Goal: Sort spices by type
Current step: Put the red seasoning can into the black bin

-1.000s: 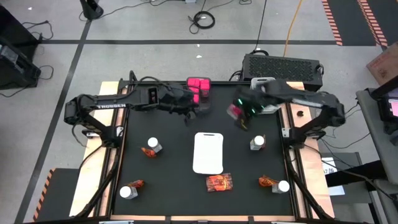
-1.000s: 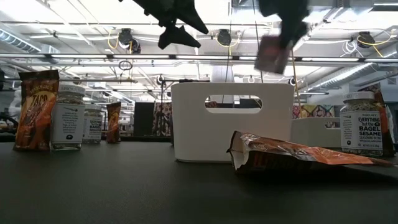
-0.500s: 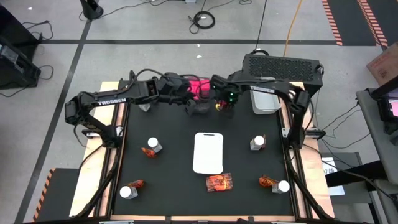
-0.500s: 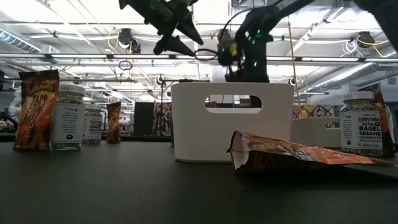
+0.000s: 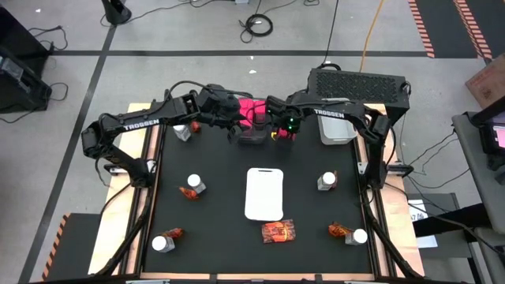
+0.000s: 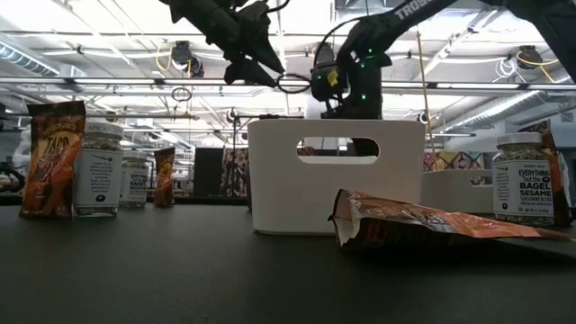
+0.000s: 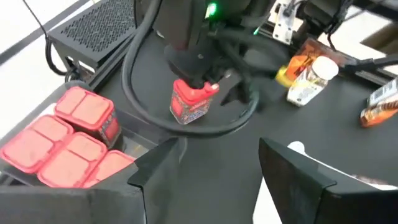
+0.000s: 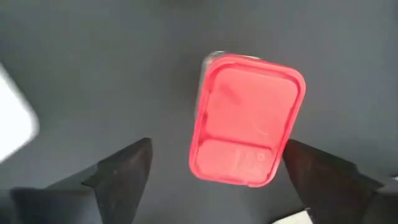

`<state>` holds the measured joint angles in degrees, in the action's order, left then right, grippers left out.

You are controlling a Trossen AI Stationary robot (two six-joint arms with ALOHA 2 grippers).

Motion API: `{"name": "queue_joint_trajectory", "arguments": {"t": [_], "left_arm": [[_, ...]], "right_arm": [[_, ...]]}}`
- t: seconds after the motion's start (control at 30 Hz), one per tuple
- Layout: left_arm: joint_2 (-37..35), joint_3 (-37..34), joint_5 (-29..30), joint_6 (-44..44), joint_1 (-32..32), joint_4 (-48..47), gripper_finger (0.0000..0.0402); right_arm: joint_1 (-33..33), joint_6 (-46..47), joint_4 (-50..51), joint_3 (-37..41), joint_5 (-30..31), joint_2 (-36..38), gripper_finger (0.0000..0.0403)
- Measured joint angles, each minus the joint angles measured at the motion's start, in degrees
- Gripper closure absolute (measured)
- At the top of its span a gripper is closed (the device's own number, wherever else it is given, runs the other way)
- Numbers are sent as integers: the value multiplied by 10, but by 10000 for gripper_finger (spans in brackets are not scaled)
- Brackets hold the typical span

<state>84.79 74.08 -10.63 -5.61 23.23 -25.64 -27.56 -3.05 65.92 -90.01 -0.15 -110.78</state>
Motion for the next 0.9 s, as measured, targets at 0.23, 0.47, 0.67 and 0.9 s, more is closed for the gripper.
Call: {"name": "queue_joint_trajectory", "arguments": {"t": [0.23,0.47,0.67,0.9], "left_arm": [[10,0,-30,92,13,18,178],[93,0,-111,114,31,202,178],[212,100,-116,179,32,245,178],[403,411,-140,347,28,-24,178]], "right_arm": [[-16,1,58,-40,-31,86,30],[-56,54,61,-13,-28,233,28],[-66,107,46,30,-29,338,28],[-66,146,32,71,-30,402,28]]}}
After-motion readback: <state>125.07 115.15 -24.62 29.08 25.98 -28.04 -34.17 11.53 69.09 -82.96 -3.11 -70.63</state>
